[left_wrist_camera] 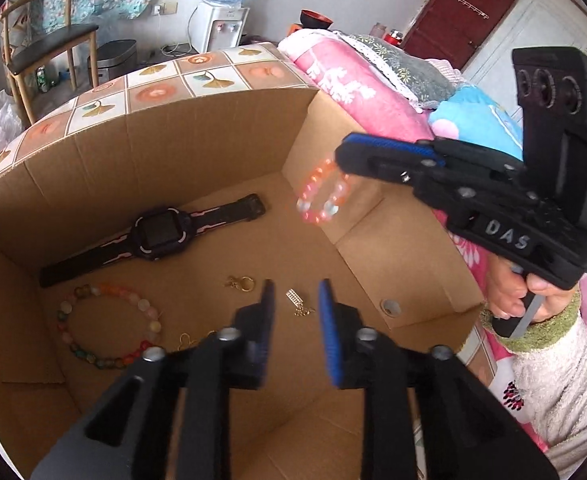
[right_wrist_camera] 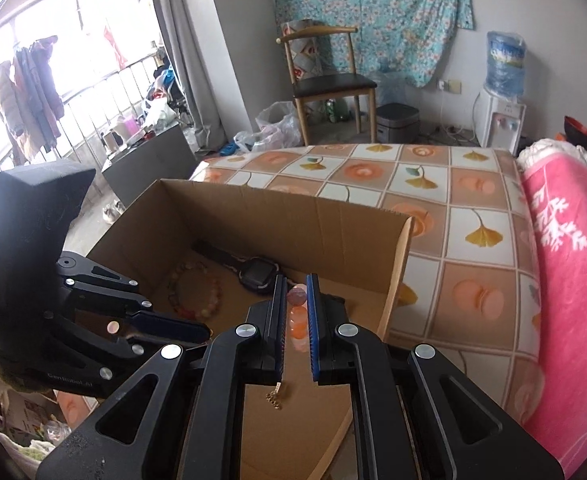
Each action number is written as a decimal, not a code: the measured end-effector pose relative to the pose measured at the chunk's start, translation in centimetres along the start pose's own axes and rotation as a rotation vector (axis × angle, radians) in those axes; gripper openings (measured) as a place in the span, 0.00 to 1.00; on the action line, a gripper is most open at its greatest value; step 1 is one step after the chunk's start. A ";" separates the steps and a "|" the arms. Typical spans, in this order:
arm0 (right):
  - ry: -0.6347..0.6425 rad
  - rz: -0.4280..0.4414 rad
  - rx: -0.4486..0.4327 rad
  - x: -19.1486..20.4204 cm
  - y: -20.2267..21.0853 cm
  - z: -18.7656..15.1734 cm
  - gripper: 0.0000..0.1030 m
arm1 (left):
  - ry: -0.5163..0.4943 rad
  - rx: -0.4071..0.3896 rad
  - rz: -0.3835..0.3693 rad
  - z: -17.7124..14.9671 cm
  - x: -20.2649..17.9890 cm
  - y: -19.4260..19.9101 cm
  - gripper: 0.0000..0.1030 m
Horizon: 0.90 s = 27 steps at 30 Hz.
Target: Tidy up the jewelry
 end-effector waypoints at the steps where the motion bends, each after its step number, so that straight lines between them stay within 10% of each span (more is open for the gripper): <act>1: -0.002 -0.006 -0.007 -0.1 0.2 0.1 0.09 | 0.002 0.000 -0.005 0.1 0.0 -0.1 0.30; 8: -0.015 -0.034 -0.063 -0.5 2.7 0.2 0.14 | -0.025 -0.040 0.042 0.0 -0.9 1.2 0.42; 19: -0.046 -0.090 -0.313 1.7 14.5 -2.2 0.74 | -0.222 -0.388 0.185 -4.5 -7.8 12.1 0.95; 27: -0.208 -0.271 -0.355 3.8 18.2 -7.6 0.92 | -0.101 -0.592 0.411 -10.7 -9.1 16.8 0.95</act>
Point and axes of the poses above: each gripper's, at about its wrist camera, not at the fingertips, and y roughly against the way its jaws point, x to its left, z to its top, the point moved 3 cm from there along -y, roughly the way its jaws point, and after that the axes turned 9 degrees about -z, right-handed, at the moved point
